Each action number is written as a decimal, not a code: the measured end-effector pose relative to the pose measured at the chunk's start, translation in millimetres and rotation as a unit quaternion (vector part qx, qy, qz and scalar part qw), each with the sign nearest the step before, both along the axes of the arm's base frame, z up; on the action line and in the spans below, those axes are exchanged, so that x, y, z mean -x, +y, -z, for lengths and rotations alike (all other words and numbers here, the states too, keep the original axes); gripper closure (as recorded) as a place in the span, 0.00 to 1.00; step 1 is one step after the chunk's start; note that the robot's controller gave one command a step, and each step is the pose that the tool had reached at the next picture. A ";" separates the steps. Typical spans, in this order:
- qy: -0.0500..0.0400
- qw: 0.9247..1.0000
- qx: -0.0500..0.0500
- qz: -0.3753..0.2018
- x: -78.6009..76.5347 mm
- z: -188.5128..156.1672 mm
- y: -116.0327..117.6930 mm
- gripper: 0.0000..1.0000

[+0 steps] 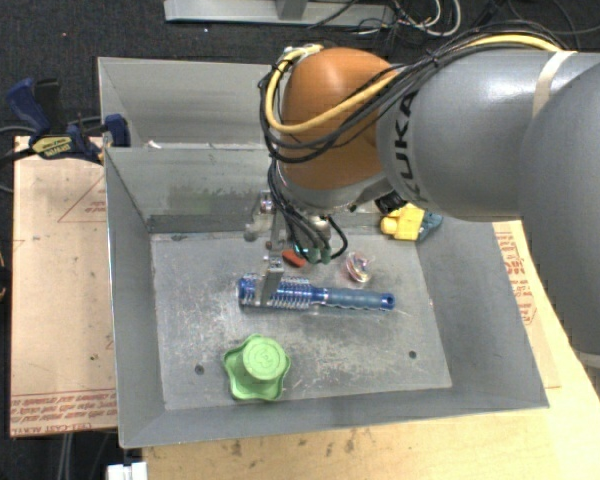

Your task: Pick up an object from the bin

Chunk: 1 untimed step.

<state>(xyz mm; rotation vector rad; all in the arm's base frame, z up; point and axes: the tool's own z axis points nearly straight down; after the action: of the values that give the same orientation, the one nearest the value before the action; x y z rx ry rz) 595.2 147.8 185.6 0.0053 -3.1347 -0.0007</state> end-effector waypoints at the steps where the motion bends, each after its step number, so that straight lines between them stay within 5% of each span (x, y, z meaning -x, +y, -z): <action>1: -0.007 1.000 -0.003 -0.009 -0.7 110.7 -51.6 0.00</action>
Offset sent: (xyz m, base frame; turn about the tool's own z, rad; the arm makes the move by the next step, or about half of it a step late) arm -0.0029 -0.0539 -0.1156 -0.0194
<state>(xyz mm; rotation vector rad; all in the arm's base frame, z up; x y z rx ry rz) 595.9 96.3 75.0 0.0338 -3.1477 -0.0093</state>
